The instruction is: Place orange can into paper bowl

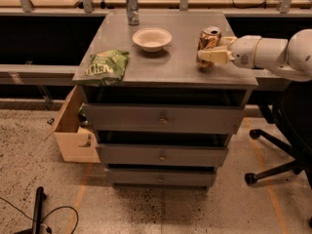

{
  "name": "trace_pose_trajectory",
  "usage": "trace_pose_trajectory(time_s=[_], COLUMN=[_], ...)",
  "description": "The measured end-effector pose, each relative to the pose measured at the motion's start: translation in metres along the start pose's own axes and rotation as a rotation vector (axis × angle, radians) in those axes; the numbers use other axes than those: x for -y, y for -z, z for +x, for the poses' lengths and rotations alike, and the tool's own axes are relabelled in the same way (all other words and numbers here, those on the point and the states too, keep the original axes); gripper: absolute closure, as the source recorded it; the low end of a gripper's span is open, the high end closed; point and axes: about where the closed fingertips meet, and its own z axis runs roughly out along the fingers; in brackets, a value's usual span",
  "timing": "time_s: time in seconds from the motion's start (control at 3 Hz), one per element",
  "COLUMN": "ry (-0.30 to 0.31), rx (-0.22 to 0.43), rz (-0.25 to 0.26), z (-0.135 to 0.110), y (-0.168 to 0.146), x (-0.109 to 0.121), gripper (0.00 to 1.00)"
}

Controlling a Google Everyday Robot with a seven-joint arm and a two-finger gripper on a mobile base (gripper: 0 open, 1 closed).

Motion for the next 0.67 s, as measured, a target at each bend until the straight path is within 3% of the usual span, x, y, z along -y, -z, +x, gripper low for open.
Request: trace_pose_trajectory(time_s=[0.33, 0.67], ry=[0.02, -0.029], rx=[0.005, -0.006], rz=[-0.039, 0.0], z=[-0.043, -0.058], y=[-0.035, -0.068], x=[-0.017, -0.02], gripper=[1.0, 1.0])
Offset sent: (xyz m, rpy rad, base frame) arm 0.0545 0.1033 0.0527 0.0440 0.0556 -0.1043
